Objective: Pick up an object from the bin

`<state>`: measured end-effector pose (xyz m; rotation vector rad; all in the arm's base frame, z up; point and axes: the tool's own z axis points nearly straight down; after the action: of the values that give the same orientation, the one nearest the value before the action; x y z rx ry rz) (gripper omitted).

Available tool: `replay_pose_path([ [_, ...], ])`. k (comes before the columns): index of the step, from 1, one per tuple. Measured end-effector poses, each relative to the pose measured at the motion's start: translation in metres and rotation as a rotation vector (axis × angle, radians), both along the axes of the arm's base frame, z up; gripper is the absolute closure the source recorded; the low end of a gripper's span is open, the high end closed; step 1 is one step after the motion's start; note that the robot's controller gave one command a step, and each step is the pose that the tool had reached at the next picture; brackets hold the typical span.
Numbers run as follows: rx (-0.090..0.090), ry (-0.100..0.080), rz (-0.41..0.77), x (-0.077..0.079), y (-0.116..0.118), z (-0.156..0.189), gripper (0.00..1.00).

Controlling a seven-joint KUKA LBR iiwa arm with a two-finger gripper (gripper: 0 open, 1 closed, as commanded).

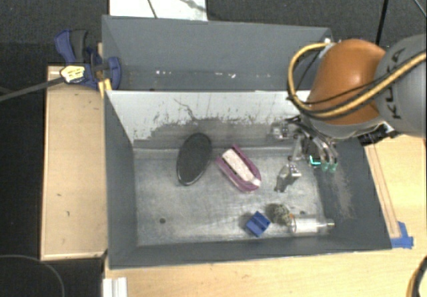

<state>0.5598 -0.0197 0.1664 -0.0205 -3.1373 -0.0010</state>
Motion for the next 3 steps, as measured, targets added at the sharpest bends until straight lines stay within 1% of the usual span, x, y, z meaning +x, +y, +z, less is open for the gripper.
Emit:
replay_pose_path([
  [1, 0.001, -0.002, 0.133, 0.0038, 0.0436, -0.088, 0.0],
  [2, 0.0, -0.008, 0.13, 0.0055, 0.0418, -0.0847, 1.0],
  [3, 0.0, -0.008, 0.131, 0.0055, 0.0419, -0.0847, 0.0],
])
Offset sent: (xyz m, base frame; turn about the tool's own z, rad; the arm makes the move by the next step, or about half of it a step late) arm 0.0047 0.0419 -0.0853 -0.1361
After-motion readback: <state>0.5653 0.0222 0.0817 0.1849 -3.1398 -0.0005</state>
